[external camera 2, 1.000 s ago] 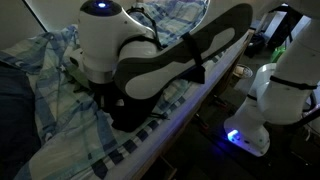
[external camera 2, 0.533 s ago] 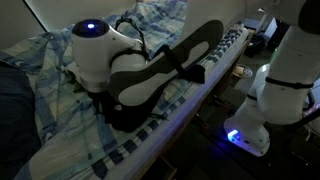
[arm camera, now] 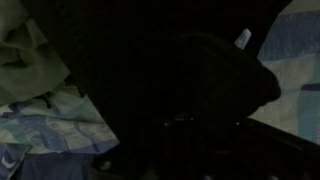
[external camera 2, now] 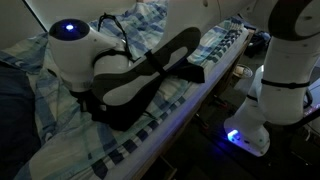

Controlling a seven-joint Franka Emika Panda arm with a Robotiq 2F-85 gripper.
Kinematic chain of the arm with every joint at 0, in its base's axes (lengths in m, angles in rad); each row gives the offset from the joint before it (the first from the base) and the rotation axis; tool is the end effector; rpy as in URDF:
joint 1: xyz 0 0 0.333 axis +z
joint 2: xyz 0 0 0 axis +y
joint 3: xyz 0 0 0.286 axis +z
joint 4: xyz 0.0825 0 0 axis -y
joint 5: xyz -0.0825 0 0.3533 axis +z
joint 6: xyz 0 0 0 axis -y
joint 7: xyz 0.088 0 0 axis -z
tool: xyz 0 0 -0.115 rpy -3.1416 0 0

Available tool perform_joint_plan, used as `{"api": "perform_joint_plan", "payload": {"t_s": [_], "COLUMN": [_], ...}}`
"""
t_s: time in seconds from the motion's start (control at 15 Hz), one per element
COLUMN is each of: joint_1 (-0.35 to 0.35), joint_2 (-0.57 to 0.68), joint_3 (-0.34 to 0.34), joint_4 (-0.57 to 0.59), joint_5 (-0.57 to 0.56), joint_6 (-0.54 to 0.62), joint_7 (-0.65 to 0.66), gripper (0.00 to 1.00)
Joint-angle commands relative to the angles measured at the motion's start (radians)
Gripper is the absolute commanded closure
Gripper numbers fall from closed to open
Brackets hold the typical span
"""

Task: Unfold the black shirt

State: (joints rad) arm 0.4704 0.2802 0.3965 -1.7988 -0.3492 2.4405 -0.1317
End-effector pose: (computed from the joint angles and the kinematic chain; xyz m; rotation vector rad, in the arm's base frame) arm 0.4225 0.4657 0.4214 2.5300 1.7073 0.6545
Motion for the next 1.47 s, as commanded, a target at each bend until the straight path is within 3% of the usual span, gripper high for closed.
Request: {"api": "perform_joint_plan", "payload": {"t_s": [0.0,0.2,0.4,0.47,0.53,1.13,1.4], "joint_1": [0.057,0.054,0.006,-0.011,-0.038,-0.163,-0.190], "joint_2": [0.088,0.093,0.024,-0.003,-0.046,-0.468,-0.682], "joint_3": [-0.026,-0.036,-0.038,-0.037,-0.033,-0.085,-0.138], "joint_4": [0.154,0.158,0.063,0.029,-0.026,-0.481,-0.681], "joint_5": [-0.053,-0.030,0.034,0.060,0.103,0.366,0.357], "joint_6": [-0.054,-0.050,-0.011,-0.001,0.012,-0.002,-0.020], "joint_7": [0.017,-0.003,-0.006,-0.004,-0.005,0.091,0.144], "gripper": [0.99,0.99,0.99,0.76,0.67,0.02,0.00]}}
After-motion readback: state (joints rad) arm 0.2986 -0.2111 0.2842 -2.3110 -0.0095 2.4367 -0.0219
